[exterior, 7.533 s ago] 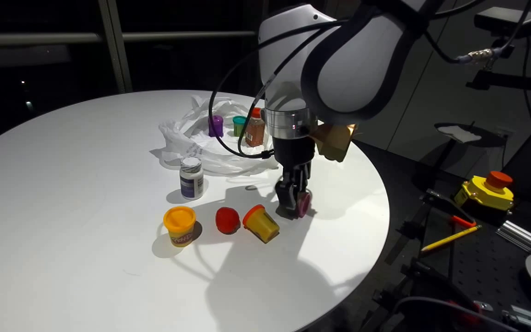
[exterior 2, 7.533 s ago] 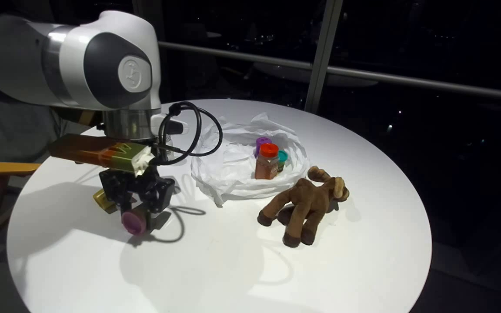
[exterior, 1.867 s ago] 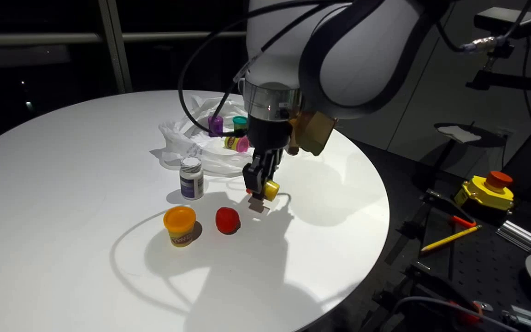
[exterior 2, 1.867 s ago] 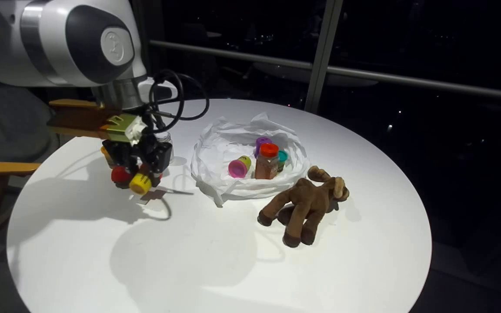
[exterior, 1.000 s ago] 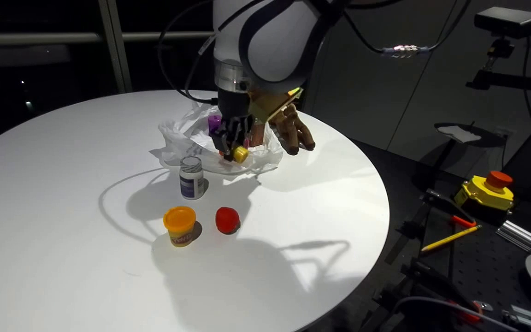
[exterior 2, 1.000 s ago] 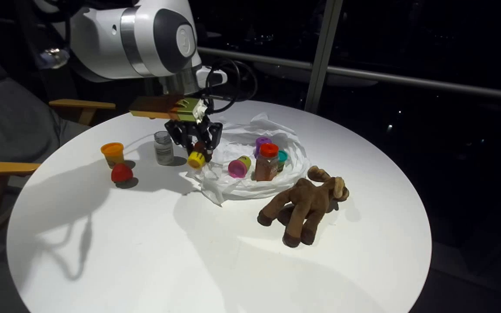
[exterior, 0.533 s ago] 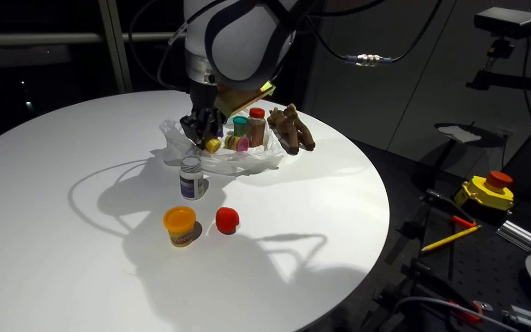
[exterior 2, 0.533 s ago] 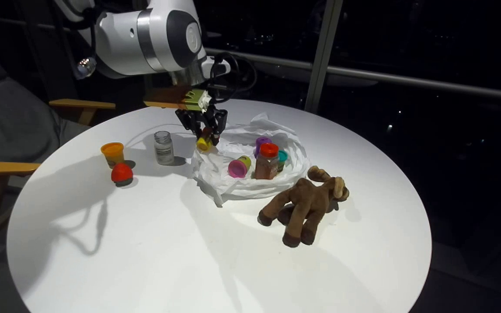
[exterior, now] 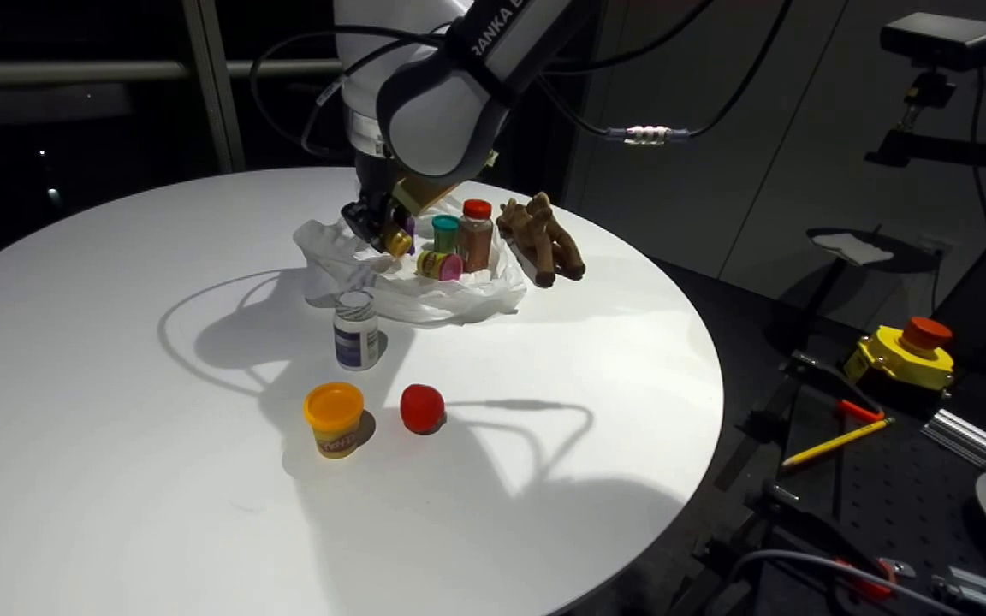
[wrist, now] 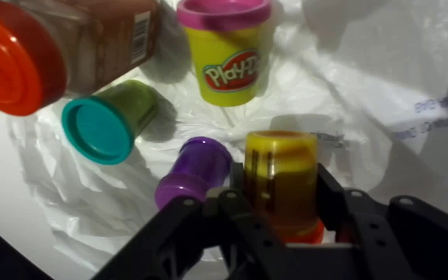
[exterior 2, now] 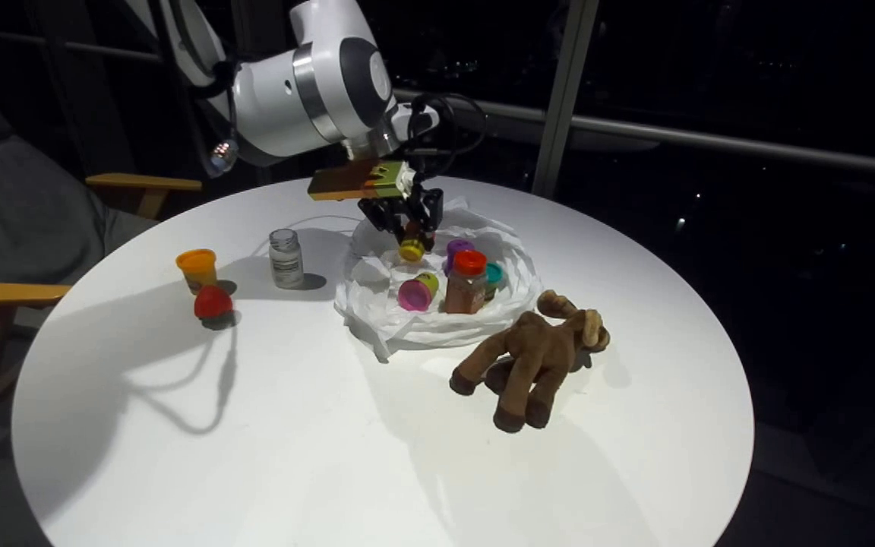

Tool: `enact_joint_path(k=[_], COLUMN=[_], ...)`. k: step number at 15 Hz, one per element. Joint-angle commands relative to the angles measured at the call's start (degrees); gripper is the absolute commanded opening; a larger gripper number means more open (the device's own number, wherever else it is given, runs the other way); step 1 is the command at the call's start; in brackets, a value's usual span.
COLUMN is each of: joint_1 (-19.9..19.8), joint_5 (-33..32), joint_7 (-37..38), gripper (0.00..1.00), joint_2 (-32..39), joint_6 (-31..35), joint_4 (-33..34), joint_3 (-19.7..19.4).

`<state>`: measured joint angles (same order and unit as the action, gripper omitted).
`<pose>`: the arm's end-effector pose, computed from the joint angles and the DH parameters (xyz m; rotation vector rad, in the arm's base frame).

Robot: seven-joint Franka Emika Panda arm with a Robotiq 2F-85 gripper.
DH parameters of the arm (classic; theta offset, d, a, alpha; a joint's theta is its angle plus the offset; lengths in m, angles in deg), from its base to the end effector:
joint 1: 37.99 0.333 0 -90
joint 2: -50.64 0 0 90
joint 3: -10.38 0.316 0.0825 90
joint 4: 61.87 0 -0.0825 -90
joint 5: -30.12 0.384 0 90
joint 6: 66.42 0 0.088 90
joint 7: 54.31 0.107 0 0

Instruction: Pick the objects on the table in the plastic bag

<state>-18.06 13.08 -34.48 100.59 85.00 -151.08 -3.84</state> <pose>0.7112 0.1087 0.1627 2.8162 0.1539 0.4160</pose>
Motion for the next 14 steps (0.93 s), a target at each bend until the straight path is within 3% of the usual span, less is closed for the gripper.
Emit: enact_joint_path(k=[1,2,3,7,12,14], joint_1=[-1.4,-2.1,-2.8,-3.4,-4.1,-5.4], joint_5=[-0.5,0.0,0.3,0.1,0.5,1.7], joint_7=[-1.4,-2.2,-2.8,-2.7,-4.7,-8.0], gripper=[0.58,0.69,0.7,0.99,1.0,1.0], joint_2=[2.3,2.2,2.5,0.2,-9.4,-13.7], joint_6=[-1.1,-1.1,-1.0,-0.8,-8.6,-12.3], joint_4=[3.9,3.9,4.2,3.5,-0.9,-2.9], joint_3=[0.3,1.0,1.5,0.9,2.5,6.1])
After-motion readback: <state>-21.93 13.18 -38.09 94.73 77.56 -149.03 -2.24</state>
